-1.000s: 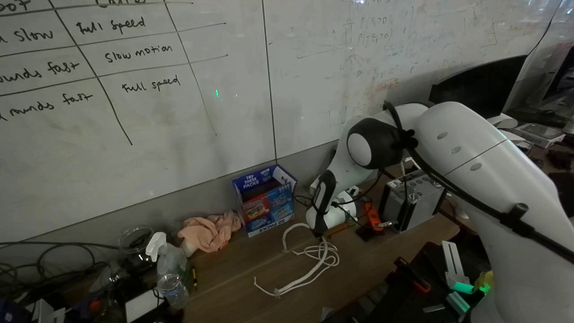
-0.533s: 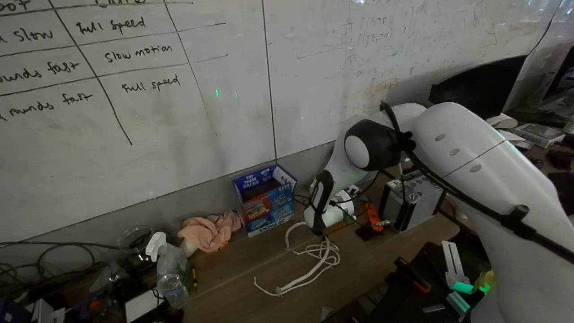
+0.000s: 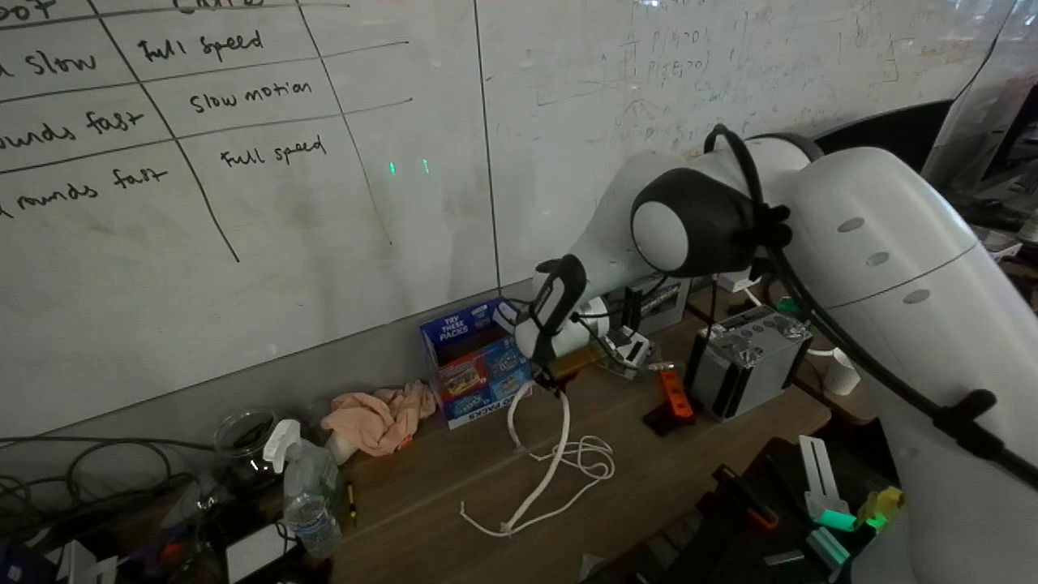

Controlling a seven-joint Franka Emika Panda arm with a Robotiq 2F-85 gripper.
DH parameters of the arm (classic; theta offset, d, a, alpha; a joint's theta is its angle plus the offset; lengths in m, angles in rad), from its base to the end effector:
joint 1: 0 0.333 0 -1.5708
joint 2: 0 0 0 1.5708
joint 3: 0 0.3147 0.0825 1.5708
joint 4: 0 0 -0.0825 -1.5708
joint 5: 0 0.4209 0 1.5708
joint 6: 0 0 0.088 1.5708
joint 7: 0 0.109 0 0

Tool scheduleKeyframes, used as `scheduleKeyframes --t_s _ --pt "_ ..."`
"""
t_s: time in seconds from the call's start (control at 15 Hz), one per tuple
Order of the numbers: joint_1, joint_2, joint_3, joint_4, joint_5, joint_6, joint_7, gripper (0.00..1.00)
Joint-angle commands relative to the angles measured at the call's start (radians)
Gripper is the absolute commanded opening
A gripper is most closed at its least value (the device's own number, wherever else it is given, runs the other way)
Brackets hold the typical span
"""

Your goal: Put the white ropes inside the blue box.

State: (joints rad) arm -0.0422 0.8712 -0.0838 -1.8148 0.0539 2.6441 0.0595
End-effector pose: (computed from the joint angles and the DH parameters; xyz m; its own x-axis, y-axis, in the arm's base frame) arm 0.6320 -0.0826 0.0201 0.9783 -0.2041 -0.0351 -0.2025 -0.9784 0.0424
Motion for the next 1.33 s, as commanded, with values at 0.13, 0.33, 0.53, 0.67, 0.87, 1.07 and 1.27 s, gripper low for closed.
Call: scheduleKeyframes --t_s 0.13,0.33,0.53,0.67,0.87,1.07,1.27 --pt "0.080 -0.212 -0.026 0.053 -0.051 -0.226 0.087 0.03" --pt "0.112 -0.280 -0.023 0.148 -0.048 -0.373 0.198 0.03" --pt "0.149 -0.313 -0.030 0.287 -0.039 -0.521 0.404 0.03" --pt "0.164 -0.313 -0.029 0.404 -0.036 -0.621 0.530 0.03" --pt "0.180 -0.281 -0.030 0.582 -0.044 -0.723 0.715 0.03" --pt "0.178 -0.235 -0.035 0.681 -0.061 -0.714 0.872 0.03" --pt "0.172 -0.177 -0.053 0.750 -0.079 -0.687 1.016 0.03"
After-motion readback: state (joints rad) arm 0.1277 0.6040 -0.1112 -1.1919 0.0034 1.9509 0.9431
